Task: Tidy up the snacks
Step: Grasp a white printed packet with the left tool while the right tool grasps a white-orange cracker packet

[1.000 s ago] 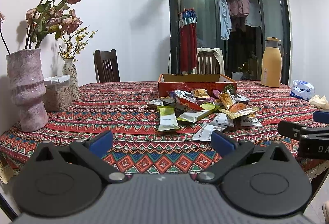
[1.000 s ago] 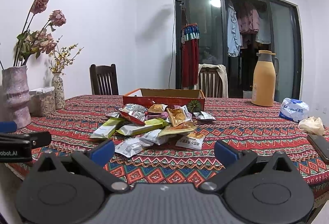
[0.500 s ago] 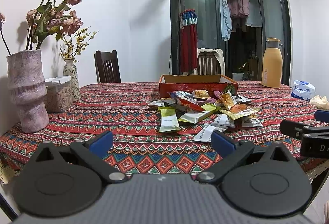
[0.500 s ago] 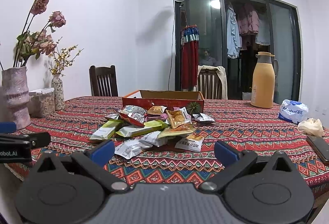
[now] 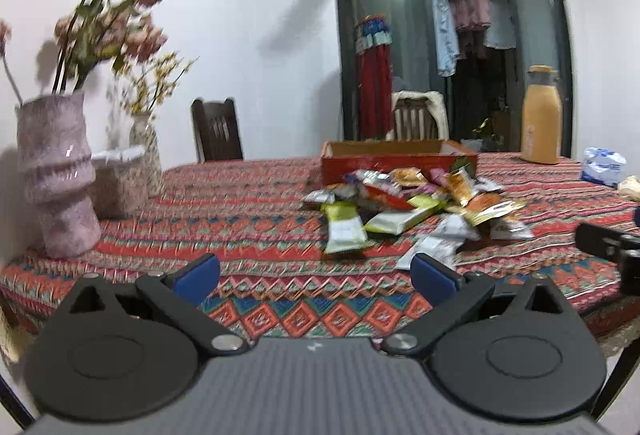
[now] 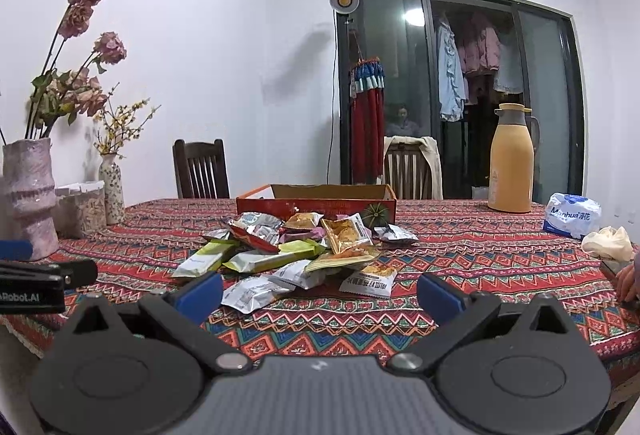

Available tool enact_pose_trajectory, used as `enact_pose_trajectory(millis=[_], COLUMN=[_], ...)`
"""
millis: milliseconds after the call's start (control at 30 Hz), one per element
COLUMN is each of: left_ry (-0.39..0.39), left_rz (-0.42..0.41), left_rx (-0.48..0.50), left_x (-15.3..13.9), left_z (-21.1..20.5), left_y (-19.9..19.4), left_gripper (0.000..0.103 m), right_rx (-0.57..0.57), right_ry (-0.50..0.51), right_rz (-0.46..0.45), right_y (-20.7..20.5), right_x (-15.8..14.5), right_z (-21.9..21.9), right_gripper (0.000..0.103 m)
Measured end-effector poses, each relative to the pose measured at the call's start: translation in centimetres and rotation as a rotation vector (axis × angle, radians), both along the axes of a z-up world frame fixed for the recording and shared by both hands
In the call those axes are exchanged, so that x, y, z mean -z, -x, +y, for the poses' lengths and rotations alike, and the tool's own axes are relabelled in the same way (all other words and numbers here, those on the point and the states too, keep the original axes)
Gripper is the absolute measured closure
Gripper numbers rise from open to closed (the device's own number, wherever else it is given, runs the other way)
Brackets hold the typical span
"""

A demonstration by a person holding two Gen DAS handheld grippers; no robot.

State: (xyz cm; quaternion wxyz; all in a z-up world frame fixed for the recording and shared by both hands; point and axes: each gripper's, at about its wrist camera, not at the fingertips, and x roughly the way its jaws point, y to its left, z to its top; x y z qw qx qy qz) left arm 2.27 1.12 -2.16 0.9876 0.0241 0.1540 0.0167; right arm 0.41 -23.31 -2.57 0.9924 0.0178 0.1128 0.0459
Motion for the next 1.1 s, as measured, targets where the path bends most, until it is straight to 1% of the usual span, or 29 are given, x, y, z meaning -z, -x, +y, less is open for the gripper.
enact_pose_trajectory(millis=[100,167,267,367,400,433,500,600,700,767,833,867,900,933,1000,1067,1100], left_ry=[0.02,0.028,0.024,0.032,0.042,0.058,0.079,0.078,0.073,0.078,0.063,0.053,0.046,0.041,0.041,0.053,0.056], left_rz=[0.029,0.042,0.026,-0.003,-0.014,-0.032,-0.036,-0.004,0.072,0.122,0.151,0.166,0.184,0.198,0.234,0.277,0.296], left_rx=[-0.012,-0.001,0.024,0.047,0.063,0.085,0.136,0.231,0.281,0.335,0.372,0.383,0.396,0.403,0.411,0.418,0.417], left_x=[1.1,1.9,2.7,2.9,2.8,2.8,2.6,2.5,2.7,2.9,3.2,3.4,3.5,3.6,3.6,3.8,4.0], left_z=[0.7,1.0,1.0,0.6,0.5,0.3,-0.3,-1.9,-3.8,-5.0,-6.0,-6.4,-6.8,-7.2,-7.6,-7.8,-7.9], left_y=[-1.6,-2.8,-4.0,-5.1,-5.5,-5.9,-6.7,-8.2,-10.2,-11.6,-12.9,-13.5,-14.3,-14.9,-16.2,-17.6,-18.3], left_gripper=[0.0,0.0,0.0,0.0,0.0,0.0,0.0,0.0,0.0,0.0,0.0,0.0,0.003,0.007,0.01,0.014,0.019], right_rx=[0.007,0.001,0.002,-0.012,-0.014,-0.025,-0.074,-0.067,-0.041,-0.042,-0.032,-0.027,-0.021,-0.017,-0.035,-0.051,-0.052], right_ry=[0.033,0.047,0.026,0.002,0.007,0.018,0.04,0.053,0.054,0.068,0.08,0.079,0.071,0.06,0.033,0.013,0.011], right_rz=[0.009,0.032,0.054,-0.005,-0.005,0.015,0.073,0.155,0.212,0.244,0.27,0.289,0.316,0.346,0.392,0.413,0.427], right_y=[-1.2,-2.4,-4.1,-5.3,-5.8,-6.5,-8.2,-10.9,-13.3,-14.9,-16.4,-17.2,-18.1,-19.1,-20.6,-22.0,-22.8], right_x=[1.2,2.0,2.7,3.4,3.4,3.4,3.2,3.0,2.7,2.7,2.8,2.8,2.9,2.9,3.1,3.1,3.1], right_z=[0.2,0.3,0.1,-0.2,-0.2,-0.3,-0.5,-1.1,-2.0,-2.6,-2.9,-3.1,-3.3,-3.5,-3.9,-4.1,-4.1], right_gripper=[0.0,0.0,0.0,0.0,0.0,0.0,0.0,0.0,0.001,0.002,0.003,0.006,0.011,0.012,0.014,0.016,0.017])
